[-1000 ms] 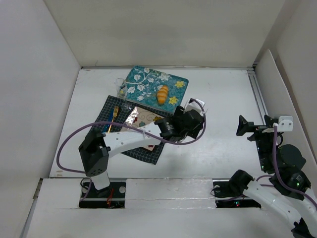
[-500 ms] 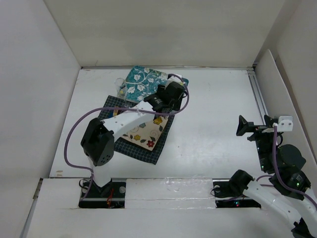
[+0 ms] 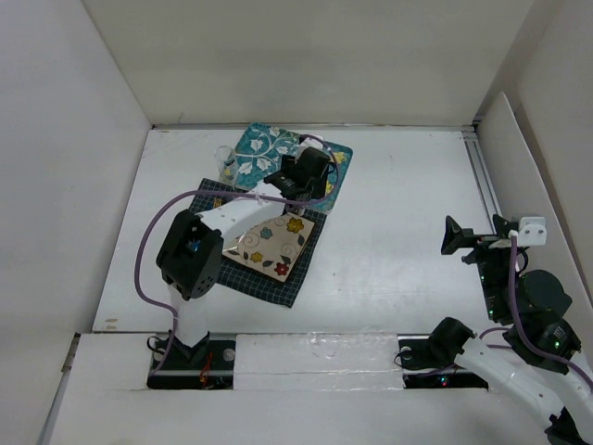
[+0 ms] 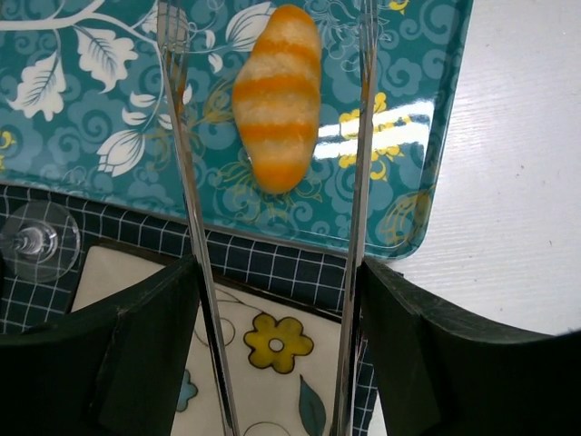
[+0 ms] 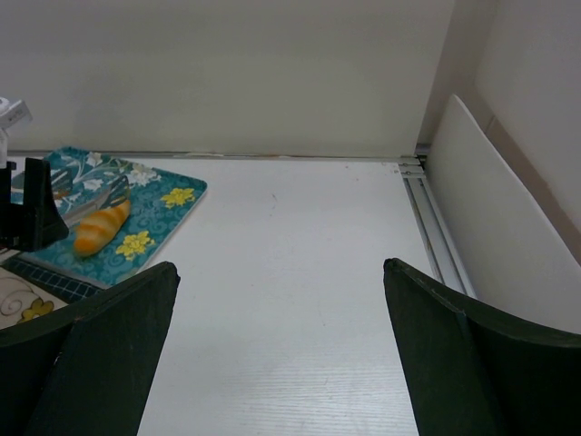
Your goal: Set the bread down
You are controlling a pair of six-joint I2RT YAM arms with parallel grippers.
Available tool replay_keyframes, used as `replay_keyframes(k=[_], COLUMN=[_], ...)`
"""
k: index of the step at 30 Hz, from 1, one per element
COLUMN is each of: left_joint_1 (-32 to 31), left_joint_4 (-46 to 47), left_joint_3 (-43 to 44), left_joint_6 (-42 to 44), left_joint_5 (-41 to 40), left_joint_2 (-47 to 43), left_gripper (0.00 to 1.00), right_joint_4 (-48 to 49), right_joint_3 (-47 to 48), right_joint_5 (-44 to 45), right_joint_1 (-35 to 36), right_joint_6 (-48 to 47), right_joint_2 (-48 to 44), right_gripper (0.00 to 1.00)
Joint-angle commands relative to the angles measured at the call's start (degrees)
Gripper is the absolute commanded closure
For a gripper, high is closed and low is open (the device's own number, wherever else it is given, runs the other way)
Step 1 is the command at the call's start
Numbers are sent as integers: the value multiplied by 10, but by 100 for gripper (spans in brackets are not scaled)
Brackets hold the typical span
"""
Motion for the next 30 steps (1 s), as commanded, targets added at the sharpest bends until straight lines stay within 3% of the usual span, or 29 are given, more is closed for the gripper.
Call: replay_keyframes(k=[1, 19, 23, 30], left_joint_1=[5, 33, 33, 28], left_joint_4=[41, 78, 79, 66], left_joint_3=[-12, -37, -40, -54], left_joint_6=[13, 7, 6, 4], left_joint_5=[13, 61, 70, 61], left_joint_2=[9, 55, 50, 13], left_gripper=[36, 37, 52, 58], right_joint_4=[15, 14, 14, 16], right_joint_3=[1, 3, 2, 2], right_joint_5=[-4, -4, -4, -4], right_joint_1=[-3, -3, -3, -3], right_joint_6=[-2, -4, -4, -4], right_joint_2=[-3, -3, -4, -4], right_gripper=[0, 0, 0, 0])
